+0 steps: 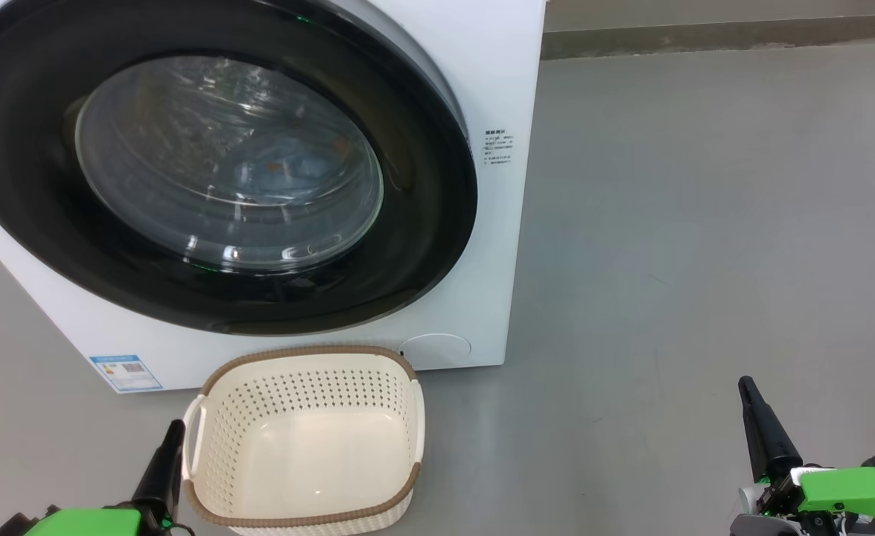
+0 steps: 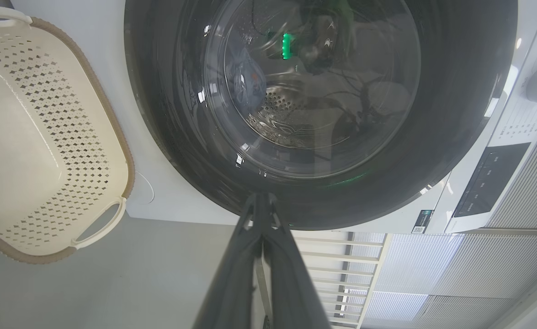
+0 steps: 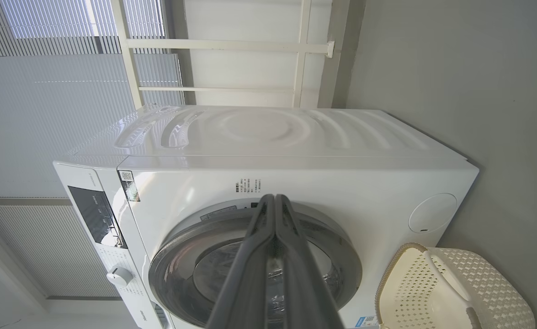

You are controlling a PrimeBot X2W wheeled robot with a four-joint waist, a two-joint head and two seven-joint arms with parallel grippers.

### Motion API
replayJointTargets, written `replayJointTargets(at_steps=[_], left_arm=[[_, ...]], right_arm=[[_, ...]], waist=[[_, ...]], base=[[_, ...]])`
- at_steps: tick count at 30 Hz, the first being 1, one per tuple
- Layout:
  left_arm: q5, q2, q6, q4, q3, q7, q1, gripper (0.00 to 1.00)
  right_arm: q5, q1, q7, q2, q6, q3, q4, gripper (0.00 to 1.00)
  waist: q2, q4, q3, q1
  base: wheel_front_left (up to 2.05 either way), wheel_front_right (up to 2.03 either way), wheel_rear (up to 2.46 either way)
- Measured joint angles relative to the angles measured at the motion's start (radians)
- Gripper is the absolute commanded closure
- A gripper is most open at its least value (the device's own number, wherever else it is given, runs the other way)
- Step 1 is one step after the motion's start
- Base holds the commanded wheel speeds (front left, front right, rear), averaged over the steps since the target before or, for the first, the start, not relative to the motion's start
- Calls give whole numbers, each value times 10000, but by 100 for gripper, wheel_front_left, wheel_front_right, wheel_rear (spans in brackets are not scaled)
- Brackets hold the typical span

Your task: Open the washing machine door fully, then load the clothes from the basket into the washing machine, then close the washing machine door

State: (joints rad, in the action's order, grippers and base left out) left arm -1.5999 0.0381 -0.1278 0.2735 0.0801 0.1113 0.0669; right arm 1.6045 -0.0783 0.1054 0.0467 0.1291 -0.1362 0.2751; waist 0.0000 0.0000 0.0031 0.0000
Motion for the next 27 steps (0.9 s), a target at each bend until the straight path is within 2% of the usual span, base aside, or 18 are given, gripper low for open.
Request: replayJointTargets(at_steps=[27], left_arm=[[0,0,0,0,0,0,0,100]], right_arm=[[0,0,0,0,0,0,0,100]], waist=[[0,0,0,0]], base=[[0,0,0]])
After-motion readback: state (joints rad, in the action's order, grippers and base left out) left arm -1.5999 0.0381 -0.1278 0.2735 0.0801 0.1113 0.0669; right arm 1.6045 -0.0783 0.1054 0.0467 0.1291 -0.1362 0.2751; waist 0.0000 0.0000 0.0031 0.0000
